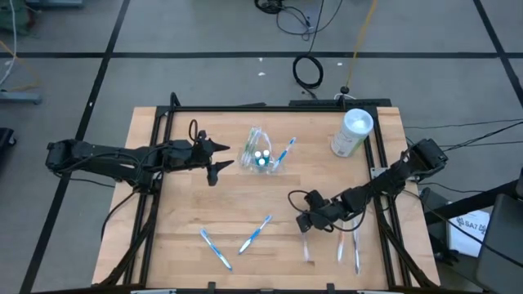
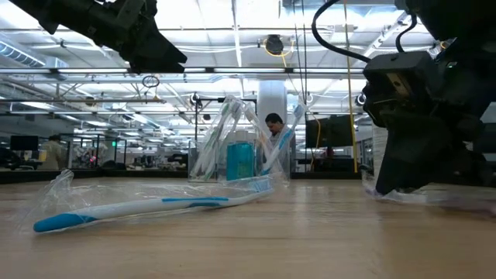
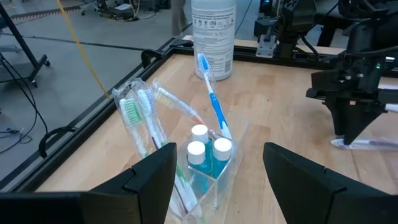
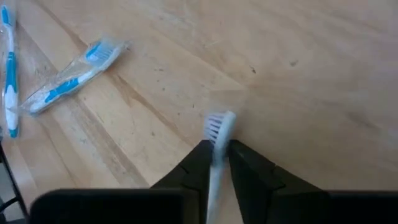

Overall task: Pick & Place toothbrushing station
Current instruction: Put the purple toothbrush into the right section of the transparent organizer

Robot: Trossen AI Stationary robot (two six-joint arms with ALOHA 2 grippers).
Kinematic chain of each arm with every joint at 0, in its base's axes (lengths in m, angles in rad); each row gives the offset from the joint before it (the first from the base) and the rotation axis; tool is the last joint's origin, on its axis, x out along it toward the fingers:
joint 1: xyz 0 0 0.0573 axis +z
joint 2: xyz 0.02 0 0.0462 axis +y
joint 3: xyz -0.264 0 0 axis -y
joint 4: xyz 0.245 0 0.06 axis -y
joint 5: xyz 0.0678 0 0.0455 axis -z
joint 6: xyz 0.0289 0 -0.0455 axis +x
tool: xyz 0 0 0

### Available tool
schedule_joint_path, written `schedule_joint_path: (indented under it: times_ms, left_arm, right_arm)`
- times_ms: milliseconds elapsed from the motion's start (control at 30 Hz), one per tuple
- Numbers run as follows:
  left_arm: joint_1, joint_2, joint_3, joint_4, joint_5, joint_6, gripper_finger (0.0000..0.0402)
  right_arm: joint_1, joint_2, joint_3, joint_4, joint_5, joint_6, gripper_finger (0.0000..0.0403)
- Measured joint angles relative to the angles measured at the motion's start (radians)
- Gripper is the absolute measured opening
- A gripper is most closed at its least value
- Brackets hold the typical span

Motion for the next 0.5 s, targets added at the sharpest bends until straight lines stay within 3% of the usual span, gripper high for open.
schedule_joint_path:
  times_ms: [233,500]
  left_arm:
    - [0.000,0.000,0.000,0.000,0.000,0.003,0.0248]
    - [0.000,0.000,0.000,0.000,0.000,0.002,0.0248]
  right_arm:
    - [-0.024,0.003,-0.004,0.092,0.002,-0.115,0.0027]
    - [-0.140,0.002,-0.003,0.478,0.001,-0.495,0.0026]
